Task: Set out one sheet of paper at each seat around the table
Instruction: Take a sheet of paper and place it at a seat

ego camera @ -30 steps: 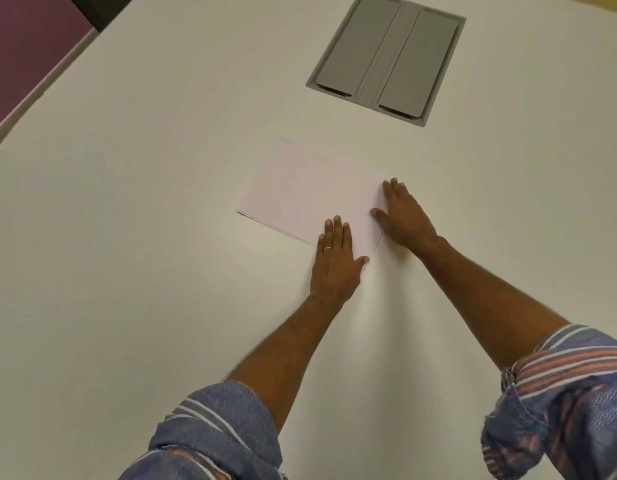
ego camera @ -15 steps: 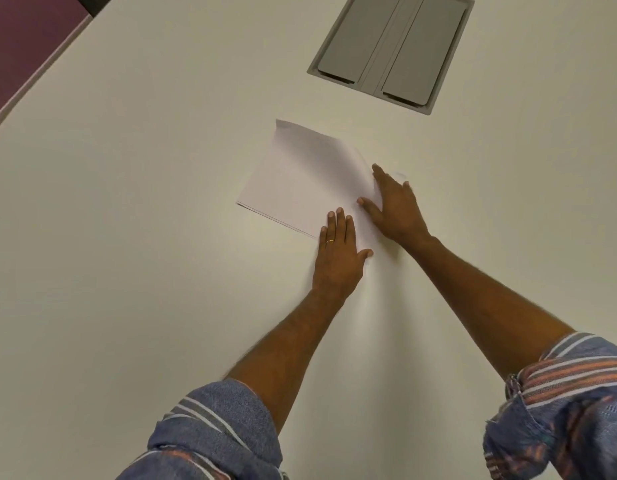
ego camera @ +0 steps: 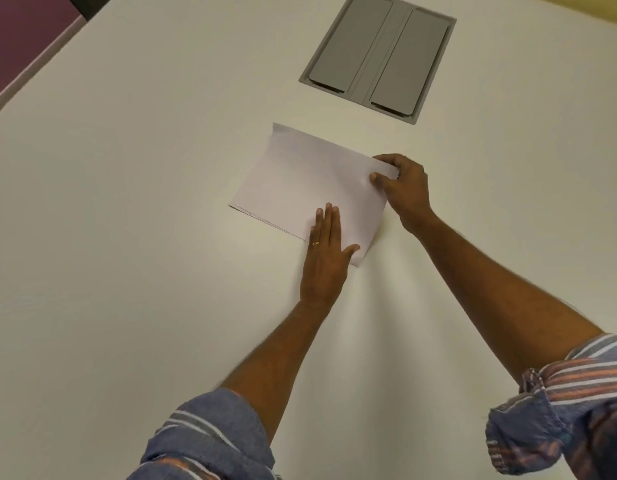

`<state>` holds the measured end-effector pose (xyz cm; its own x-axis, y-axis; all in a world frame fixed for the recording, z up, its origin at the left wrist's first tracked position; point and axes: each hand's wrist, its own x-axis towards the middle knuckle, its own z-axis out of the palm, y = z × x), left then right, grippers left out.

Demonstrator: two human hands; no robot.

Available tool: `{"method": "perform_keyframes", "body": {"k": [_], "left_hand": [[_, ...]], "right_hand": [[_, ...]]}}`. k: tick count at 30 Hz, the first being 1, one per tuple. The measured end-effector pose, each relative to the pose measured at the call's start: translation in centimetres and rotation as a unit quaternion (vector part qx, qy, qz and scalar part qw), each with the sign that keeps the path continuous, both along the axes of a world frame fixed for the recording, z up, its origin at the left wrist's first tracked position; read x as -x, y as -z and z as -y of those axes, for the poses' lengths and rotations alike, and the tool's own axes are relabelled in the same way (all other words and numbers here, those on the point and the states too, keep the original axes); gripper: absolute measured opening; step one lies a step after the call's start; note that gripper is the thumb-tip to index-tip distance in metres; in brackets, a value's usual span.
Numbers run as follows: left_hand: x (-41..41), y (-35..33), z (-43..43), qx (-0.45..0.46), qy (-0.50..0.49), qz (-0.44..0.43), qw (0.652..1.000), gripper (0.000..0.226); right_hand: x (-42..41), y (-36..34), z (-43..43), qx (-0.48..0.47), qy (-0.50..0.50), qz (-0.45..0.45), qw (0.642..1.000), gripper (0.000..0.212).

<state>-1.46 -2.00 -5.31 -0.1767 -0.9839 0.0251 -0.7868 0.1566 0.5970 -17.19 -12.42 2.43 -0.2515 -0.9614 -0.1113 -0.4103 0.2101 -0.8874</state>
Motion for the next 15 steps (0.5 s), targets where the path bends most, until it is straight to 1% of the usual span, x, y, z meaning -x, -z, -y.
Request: {"method": "perform_keyframes", "body": {"k": [1,3,6,8,9,12,14,15], "left_hand": [[0.0,-0.3,-0.6,0.02,-0.034,-0.038,0.998,0.076],[0.1,-0.8,-1.9,0.018,-0.126,-0.117,0.985,0.075],[0.2,-2.0,-3.5,-0.012,-0.242,-0.234,0.941,0.073],[0.3,-3.2,-4.4,-0.029,-0.278,-0.29,0.915,0.073],[0.4,-3.9,-4.9,-0.049,-0.292,-0.328,0.897,0.072],[0.9,-5.9,-6.5,-0.134,-0.339,-0.443,0.819,0.068],[1.5,-7.3,-7.9,-0.202,-0.33,-0.515,0.765,0.064],[1.8,-8.0,-8.6,-0.226,-0.318,-0.557,0.733,0.056]], "right_hand": [[0.0,-0.3,-0.3,-0.001,0.003,0.026,1.0,0.031],[0.1,-1.0,-0.7,-0.01,0.002,0.099,0.995,0.03],[-0.1,-2.7,-1.6,-0.036,-0.011,0.191,0.981,0.032],[-0.2,-4.3,-2.4,-0.056,-0.023,0.242,0.968,0.036],[-0.2,-5.2,-2.8,-0.066,-0.027,0.268,0.961,0.037],[-0.2,-8.2,-4.4,-0.086,-0.037,0.334,0.938,0.04],[0.2,-10.0,-5.9,-0.091,-0.052,0.367,0.924,0.041],[0.5,-10.8,-6.8,-0.092,-0.06,0.378,0.919,0.041]]}}
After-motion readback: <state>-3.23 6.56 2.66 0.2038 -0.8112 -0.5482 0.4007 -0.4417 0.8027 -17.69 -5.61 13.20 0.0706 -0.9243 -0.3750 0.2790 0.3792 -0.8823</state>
